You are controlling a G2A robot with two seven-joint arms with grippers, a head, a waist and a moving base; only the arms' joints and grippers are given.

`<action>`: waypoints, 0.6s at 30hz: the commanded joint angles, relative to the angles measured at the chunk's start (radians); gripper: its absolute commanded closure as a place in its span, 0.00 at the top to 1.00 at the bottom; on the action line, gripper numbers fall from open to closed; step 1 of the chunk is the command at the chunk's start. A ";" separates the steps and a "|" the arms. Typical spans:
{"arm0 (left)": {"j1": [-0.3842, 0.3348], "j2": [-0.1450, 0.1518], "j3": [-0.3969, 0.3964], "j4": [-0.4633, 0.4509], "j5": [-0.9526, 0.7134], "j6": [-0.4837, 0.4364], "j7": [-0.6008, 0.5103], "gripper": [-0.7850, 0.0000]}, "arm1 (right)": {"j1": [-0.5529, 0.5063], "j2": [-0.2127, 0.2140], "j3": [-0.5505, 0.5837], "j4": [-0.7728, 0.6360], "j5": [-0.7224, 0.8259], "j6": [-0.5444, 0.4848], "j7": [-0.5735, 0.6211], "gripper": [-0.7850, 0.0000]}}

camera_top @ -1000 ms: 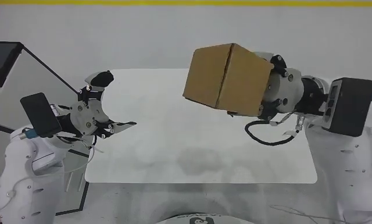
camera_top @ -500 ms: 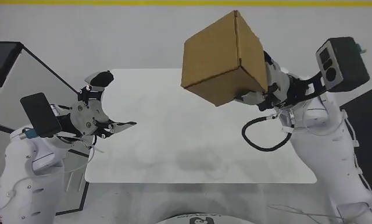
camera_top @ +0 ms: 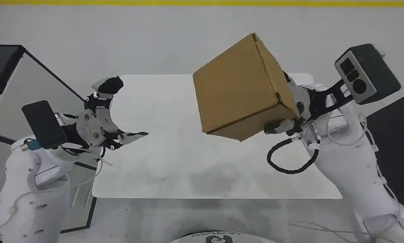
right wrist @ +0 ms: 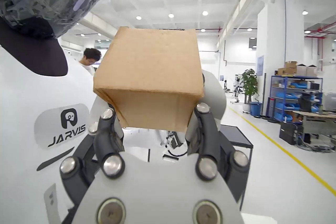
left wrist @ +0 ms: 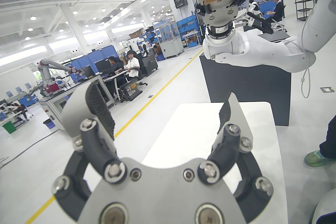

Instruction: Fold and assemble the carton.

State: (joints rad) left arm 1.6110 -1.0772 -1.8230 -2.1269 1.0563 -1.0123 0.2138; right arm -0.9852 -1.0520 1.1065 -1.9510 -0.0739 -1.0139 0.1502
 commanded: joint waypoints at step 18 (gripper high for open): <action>0.000 0.000 0.000 0.000 0.000 0.000 0.000 1.00 | 0.000 -0.012 -0.148 -0.021 0.421 0.111 0.075 0.00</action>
State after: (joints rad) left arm 1.6111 -1.0772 -1.8230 -2.1269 1.0563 -1.0123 0.2138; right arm -0.9914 -1.0658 0.9714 -1.9727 0.2616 -0.9246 0.1871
